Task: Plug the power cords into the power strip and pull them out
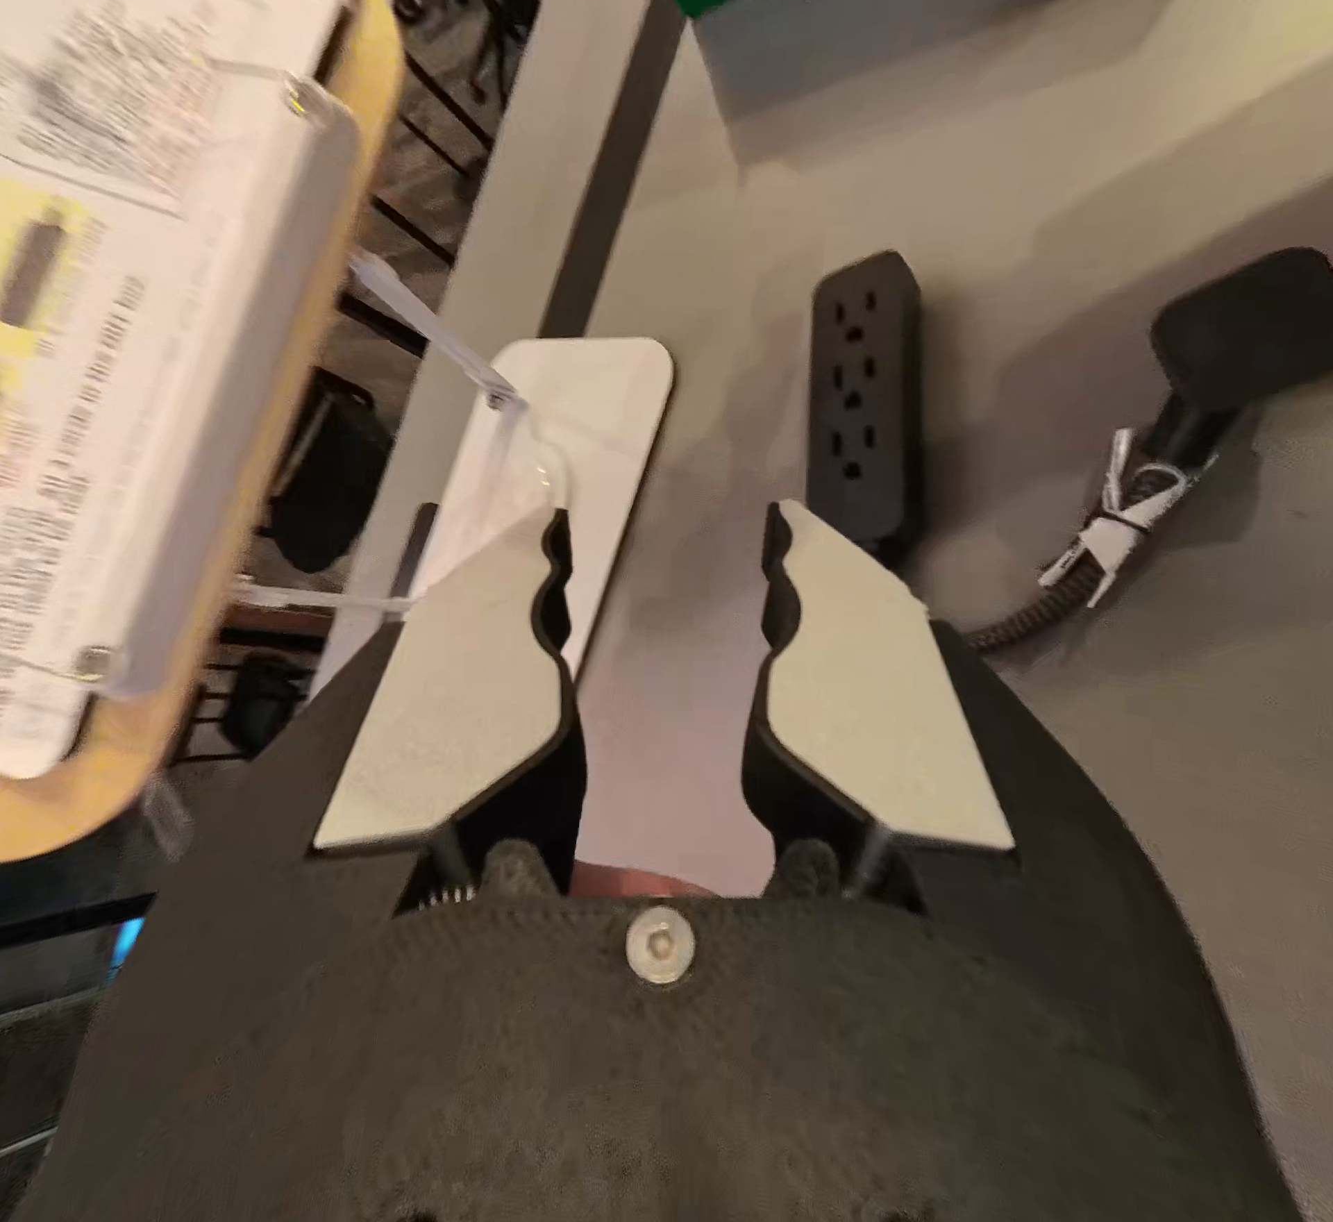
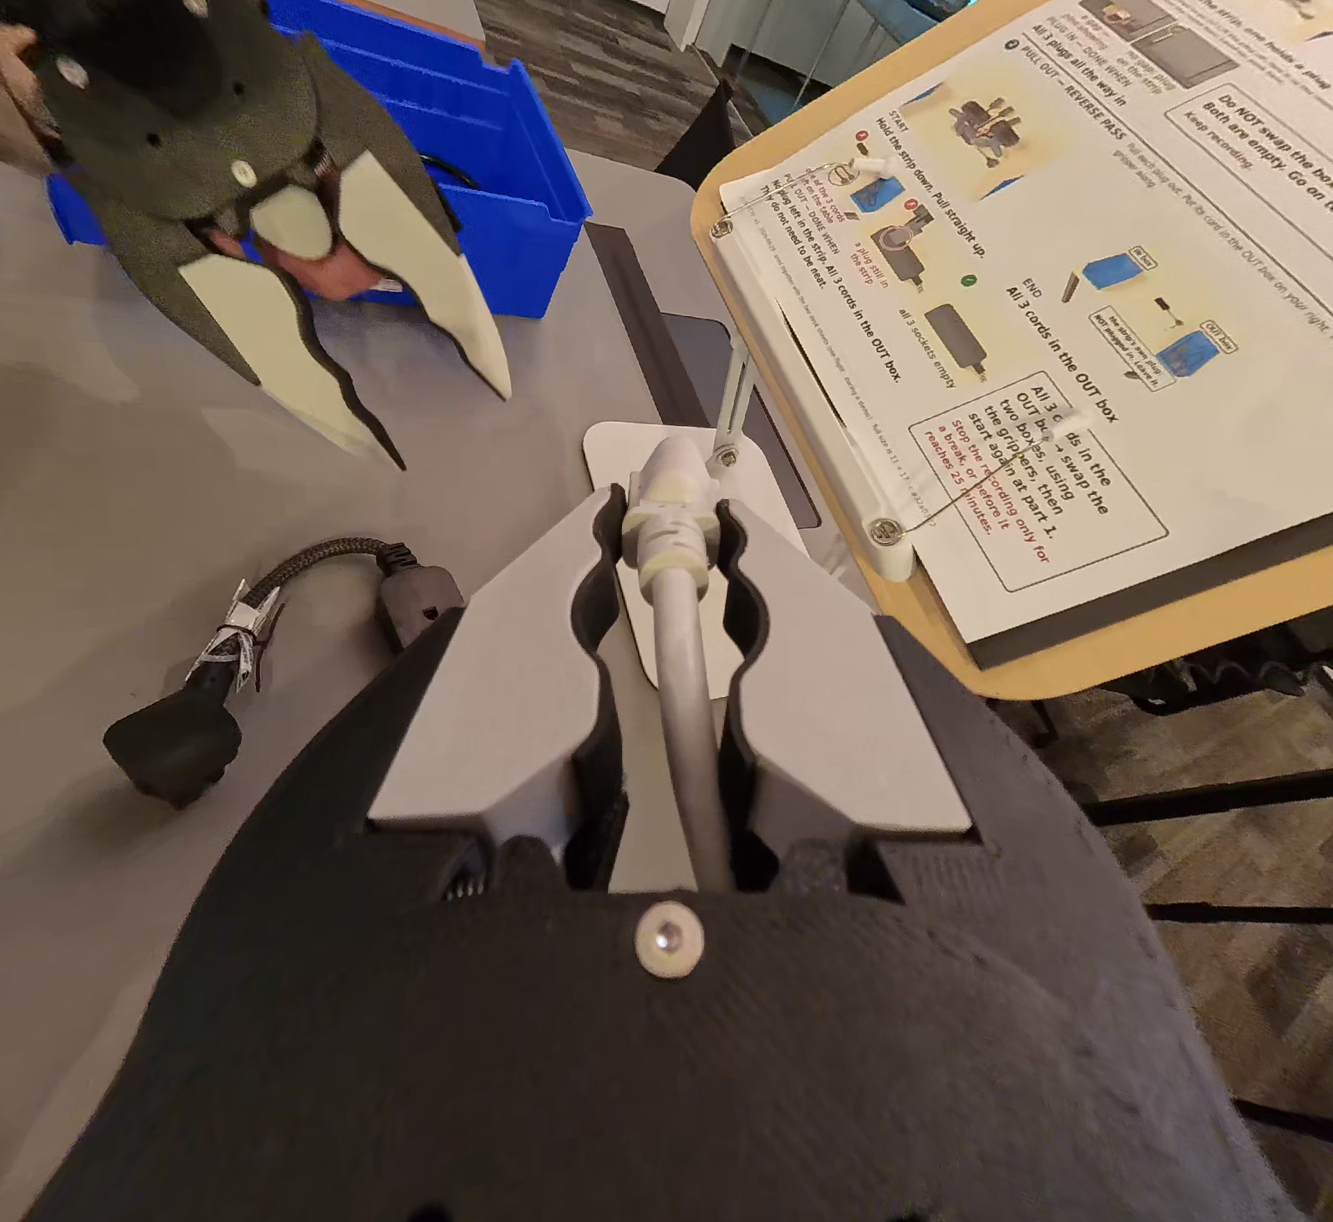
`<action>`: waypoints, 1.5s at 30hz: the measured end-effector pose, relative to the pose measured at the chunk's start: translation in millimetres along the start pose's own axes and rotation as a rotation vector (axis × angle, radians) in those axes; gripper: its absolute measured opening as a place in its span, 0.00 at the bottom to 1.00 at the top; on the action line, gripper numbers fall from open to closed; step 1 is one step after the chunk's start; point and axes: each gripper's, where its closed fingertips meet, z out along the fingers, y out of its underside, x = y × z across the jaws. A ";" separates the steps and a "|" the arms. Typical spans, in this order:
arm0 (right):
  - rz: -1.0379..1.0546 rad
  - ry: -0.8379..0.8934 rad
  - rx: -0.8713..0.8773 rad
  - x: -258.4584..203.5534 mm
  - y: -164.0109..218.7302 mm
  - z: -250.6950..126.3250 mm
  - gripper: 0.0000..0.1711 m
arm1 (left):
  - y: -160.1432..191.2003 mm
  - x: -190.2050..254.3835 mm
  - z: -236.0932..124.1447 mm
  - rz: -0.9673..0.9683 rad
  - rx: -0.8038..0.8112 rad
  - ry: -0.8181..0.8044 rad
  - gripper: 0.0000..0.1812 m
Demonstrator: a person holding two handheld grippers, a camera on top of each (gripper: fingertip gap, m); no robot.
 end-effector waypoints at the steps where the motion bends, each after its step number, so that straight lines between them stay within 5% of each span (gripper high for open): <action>1: 0.004 -0.005 0.004 -0.2 0.0 0.0 0.13 | 6.3 4.9 4.4 -0.025 -0.003 0.022 0.27; 13: 0.024 -0.053 -0.018 -6.6 9.9 9.4 0.13 | 20.9 58.1 46.2 -0.254 0.067 0.328 0.26; 25: 0.037 -0.073 -0.036 -8.3 17.9 13.8 0.13 | 16.9 68.9 64.3 -0.250 0.081 0.366 0.10; 27: 0.036 -0.077 -0.043 -9.2 19.4 15.4 0.13 | 14.0 67.5 61.4 -0.258 0.087 0.386 0.23; 45: 0.014 -0.175 -0.100 -30.2 28.6 23.6 0.13 | 18.3 73.8 79.5 -0.271 0.050 0.397 0.24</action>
